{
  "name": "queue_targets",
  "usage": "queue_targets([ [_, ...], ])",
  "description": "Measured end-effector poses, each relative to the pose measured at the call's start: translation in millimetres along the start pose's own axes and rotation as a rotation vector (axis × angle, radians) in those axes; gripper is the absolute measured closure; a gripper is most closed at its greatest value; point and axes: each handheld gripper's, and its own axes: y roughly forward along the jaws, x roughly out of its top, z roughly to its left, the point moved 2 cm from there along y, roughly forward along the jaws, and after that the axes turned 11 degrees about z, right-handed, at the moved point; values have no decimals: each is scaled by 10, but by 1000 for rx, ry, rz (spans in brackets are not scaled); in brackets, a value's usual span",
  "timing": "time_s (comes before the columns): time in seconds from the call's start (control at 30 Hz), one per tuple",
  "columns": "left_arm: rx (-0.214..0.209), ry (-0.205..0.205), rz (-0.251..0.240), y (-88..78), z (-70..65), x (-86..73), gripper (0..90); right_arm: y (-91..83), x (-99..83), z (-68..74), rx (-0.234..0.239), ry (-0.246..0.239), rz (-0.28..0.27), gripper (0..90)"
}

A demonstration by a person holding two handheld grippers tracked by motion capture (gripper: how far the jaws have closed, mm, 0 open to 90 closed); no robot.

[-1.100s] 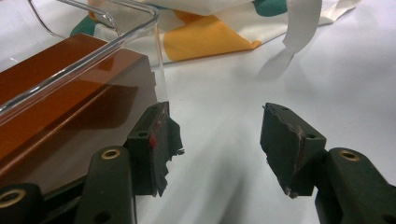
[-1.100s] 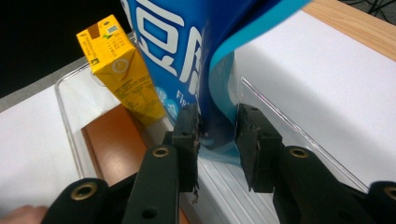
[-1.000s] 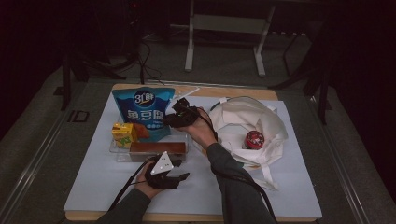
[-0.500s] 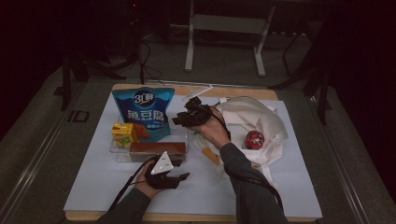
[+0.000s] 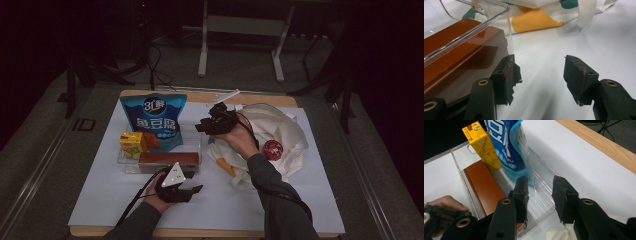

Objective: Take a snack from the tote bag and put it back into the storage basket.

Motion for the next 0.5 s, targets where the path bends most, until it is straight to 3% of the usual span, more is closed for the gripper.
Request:
queue_targets([
  [0.5,-1,-7,-1,0,2,-1,431,-146,-91,-63,-21,12,-3,654],
])
